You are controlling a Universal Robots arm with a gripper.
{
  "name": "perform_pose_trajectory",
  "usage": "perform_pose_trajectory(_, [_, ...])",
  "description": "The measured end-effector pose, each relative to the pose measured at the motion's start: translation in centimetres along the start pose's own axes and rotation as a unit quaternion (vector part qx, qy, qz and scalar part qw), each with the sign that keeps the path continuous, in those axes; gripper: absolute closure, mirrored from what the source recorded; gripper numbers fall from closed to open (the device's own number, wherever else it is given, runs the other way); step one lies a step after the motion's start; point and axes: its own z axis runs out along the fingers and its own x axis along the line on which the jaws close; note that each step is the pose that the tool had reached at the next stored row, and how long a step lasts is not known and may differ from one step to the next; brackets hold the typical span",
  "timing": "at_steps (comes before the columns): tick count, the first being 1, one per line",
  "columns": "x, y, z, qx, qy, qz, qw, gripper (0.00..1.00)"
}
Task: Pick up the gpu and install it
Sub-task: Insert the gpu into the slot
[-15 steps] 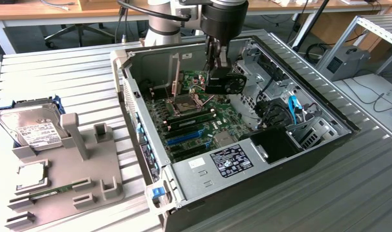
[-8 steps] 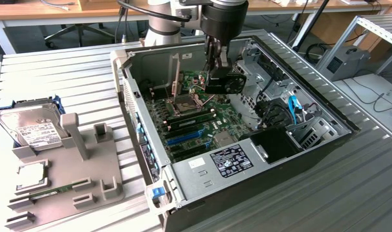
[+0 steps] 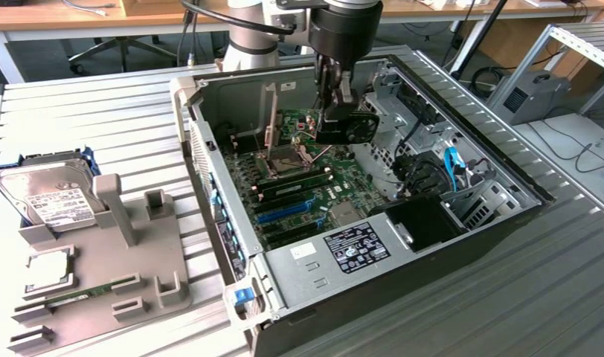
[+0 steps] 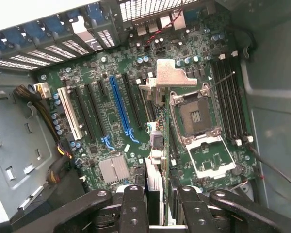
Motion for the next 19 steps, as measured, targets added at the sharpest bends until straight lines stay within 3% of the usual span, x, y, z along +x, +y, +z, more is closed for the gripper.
perform_pose_trajectory(19, [0.0, 0.0, 0.0, -0.0009, -0.0025, -0.029, 0.9996, 0.71])
